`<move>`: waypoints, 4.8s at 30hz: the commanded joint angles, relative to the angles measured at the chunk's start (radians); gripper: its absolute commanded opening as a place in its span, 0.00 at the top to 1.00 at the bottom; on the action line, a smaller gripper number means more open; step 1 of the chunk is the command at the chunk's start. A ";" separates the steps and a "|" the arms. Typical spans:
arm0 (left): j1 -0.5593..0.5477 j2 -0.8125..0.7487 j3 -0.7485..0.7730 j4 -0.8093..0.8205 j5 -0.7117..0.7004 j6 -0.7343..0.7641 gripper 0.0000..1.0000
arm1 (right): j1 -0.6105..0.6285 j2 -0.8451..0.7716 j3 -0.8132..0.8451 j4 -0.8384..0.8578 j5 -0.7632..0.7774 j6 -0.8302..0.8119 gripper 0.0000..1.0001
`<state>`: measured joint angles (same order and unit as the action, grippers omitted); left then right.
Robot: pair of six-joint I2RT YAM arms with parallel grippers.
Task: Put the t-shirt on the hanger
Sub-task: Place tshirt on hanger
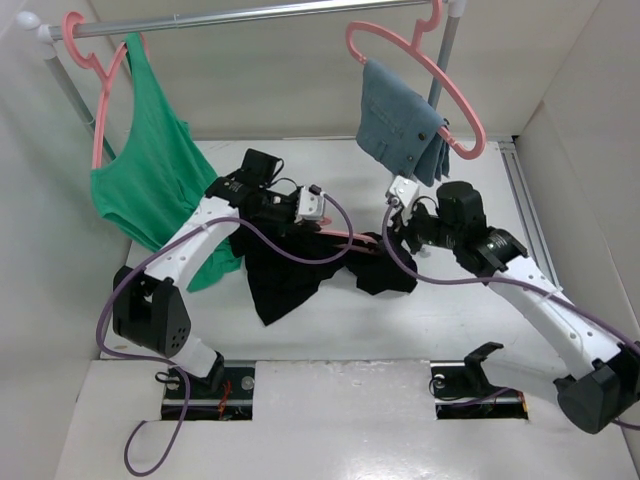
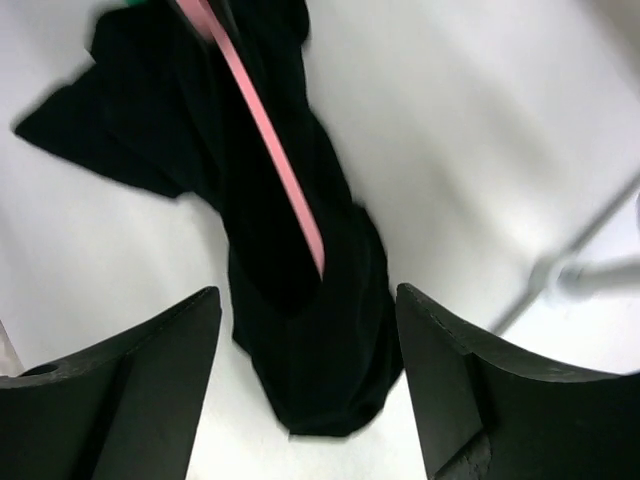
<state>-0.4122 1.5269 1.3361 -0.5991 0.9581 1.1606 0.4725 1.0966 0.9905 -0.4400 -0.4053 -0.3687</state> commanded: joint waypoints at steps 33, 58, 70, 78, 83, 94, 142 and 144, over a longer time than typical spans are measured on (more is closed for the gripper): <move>0.202 -0.119 -0.038 -0.010 0.025 0.010 0.11 | 0.037 0.178 0.070 0.213 -0.233 -0.102 1.00; 0.331 -0.028 -0.117 0.133 -0.154 -0.107 1.00 | -0.225 -0.034 0.241 -0.115 -0.378 -0.188 1.00; 0.270 0.055 -0.106 0.430 0.134 -0.450 0.00 | -0.225 -0.014 0.269 -0.124 -0.437 -0.207 1.00; 0.216 0.104 -0.141 0.541 0.134 -0.548 0.64 | -0.225 -0.014 0.287 -0.134 -0.435 -0.207 1.00; 0.292 0.090 -0.100 0.400 0.108 -0.469 1.00 | -0.236 -0.004 0.298 -0.163 -0.339 -0.185 1.00; 0.484 0.047 -0.009 0.214 -0.001 -0.326 1.00 | -0.302 0.034 0.373 -0.229 -0.250 -0.165 1.00; 0.374 -0.074 0.123 -0.214 0.182 0.148 0.00 | 0.133 0.333 1.378 -0.165 0.295 0.007 1.00; 0.374 -0.083 0.132 -0.165 0.191 0.097 0.00 | 0.144 0.333 1.378 -0.145 0.295 0.007 1.00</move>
<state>-0.0338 1.4845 1.4284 -0.8074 1.0809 1.3521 0.5957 1.4605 2.2894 -0.8165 -0.1452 -0.3798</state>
